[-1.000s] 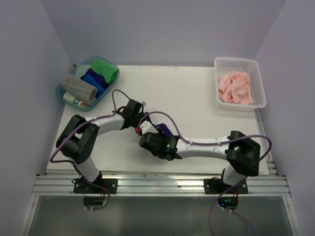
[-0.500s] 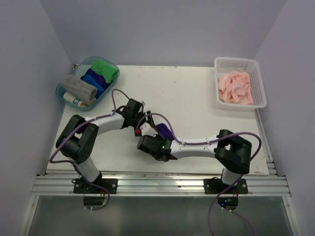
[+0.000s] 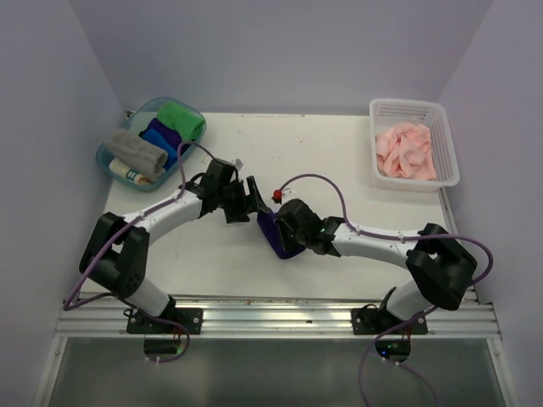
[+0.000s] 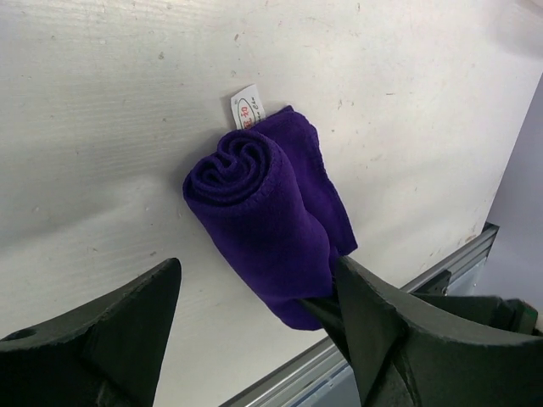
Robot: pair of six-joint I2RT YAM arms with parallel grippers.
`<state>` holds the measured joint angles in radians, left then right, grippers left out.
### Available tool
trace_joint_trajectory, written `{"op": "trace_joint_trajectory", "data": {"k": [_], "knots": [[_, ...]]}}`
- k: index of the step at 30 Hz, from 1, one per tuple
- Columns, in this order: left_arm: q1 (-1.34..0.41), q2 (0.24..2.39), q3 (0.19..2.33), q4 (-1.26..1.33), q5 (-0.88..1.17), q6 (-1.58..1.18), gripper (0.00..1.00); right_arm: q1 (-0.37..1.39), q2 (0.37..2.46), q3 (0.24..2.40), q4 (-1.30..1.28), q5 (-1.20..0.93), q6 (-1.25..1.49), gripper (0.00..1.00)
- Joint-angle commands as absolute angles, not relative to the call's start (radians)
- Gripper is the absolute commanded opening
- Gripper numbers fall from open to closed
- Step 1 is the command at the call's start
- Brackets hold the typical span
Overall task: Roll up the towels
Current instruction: Roll the towel
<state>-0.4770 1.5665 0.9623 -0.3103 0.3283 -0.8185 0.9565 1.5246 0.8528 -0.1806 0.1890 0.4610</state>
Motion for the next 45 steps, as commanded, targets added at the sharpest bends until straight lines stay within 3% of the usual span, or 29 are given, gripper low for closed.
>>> {"op": "trace_joint_trajectory", "data": {"k": [1,14,31,34,38,41,45], "knots": [[-0.472,1.532,0.977,-0.313,0.330,-0.796,0.77,0.908,1.506,0.804,-0.063,-0.050,0.560,0.00],[-0.506,1.537,0.942,-0.183,0.413,-0.816,0.73,0.749,1.569,0.644,0.218,-0.385,0.745,0.00],[-0.557,1.721,0.980,-0.101,0.448,-0.824,0.70,0.699,1.598,0.623,0.177,-0.385,0.727,0.00],[-0.560,1.741,0.979,-0.110,0.446,-0.827,0.70,0.700,1.546,0.653,0.065,-0.312,0.674,0.14],[-0.560,1.746,0.979,-0.127,0.436,-0.827,0.70,0.722,1.442,0.730,-0.115,-0.152,0.580,0.44],[-0.560,1.749,0.983,-0.135,0.436,-0.827,0.70,0.790,1.379,0.790,-0.225,-0.014,0.546,0.58],[-0.561,1.758,0.985,-0.141,0.434,-0.824,0.70,0.911,1.368,0.877,-0.328,0.207,0.512,0.64]]}}
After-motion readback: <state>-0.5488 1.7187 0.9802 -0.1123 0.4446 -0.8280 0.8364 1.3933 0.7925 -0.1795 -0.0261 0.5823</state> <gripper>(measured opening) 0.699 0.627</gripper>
